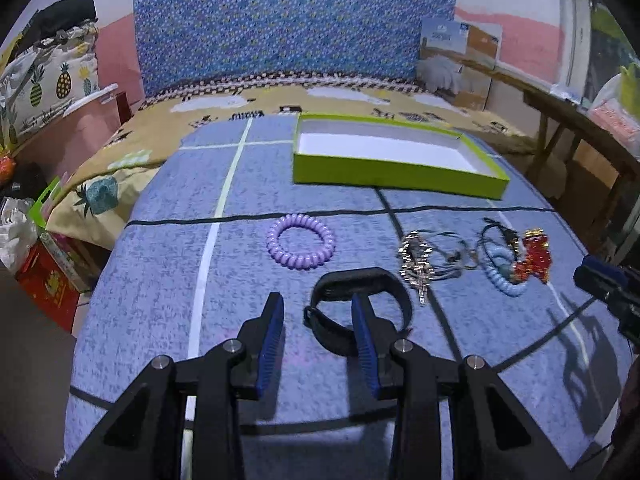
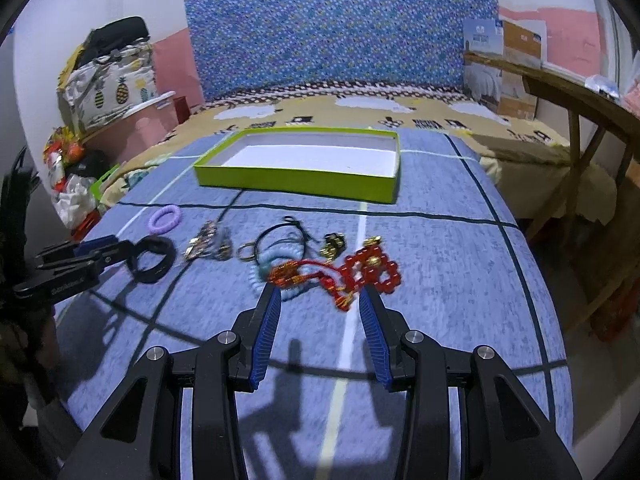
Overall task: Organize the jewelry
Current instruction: 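Grasp the black watch band with the left tool while the right tool grasps red beads, then carry the watch band and red beads into the green box and release both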
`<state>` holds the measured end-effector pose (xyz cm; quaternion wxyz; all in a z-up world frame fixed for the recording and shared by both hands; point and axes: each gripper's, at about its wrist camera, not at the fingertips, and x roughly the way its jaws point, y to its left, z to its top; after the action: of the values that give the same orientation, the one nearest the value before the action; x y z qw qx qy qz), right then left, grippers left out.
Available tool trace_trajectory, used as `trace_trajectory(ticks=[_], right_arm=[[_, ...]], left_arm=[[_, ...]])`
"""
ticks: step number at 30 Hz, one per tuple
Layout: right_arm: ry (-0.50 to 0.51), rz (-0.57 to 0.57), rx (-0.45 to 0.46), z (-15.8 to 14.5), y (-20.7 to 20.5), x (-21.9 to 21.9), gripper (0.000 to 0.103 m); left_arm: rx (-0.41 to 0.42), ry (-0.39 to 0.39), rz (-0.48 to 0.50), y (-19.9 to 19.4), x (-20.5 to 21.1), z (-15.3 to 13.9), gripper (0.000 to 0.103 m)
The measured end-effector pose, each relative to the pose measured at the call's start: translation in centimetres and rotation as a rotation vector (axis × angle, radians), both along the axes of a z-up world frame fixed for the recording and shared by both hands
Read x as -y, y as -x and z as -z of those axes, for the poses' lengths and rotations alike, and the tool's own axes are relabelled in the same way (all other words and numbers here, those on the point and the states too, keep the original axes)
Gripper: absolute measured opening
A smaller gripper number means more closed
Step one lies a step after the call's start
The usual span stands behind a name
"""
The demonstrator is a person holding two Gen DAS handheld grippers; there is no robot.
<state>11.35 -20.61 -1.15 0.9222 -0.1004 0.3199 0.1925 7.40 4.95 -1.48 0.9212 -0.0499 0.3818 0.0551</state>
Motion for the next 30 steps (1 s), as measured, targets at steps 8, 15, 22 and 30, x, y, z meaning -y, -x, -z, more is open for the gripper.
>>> trace_trajectory(ticks=[8,15,22,30], right_arm=[[-0.019,0.035,-0.071,0.0,-4.3,1.3,0.042],[0.001,0.038,-0.141,1.1,-7.2,1.3,0.039],[0.041,0.009,-0.159,1.1,-8.5,0.9,0.012],[0.034,-0.010,-0.149,0.9,-8.0,0.7,0.010]], left_arm=[[-0.070,0.016,0.000,-1.4,-0.5,0.7,0.037],[-0.092,-0.005,0.017,-2.4,0.0,0.8,0.037],[-0.139,-0.030,0.075,-3.6,-0.1,0.8,0.036],[-0.146,-0.027,0.124,-3.7,0.4,0.8,0.019]])
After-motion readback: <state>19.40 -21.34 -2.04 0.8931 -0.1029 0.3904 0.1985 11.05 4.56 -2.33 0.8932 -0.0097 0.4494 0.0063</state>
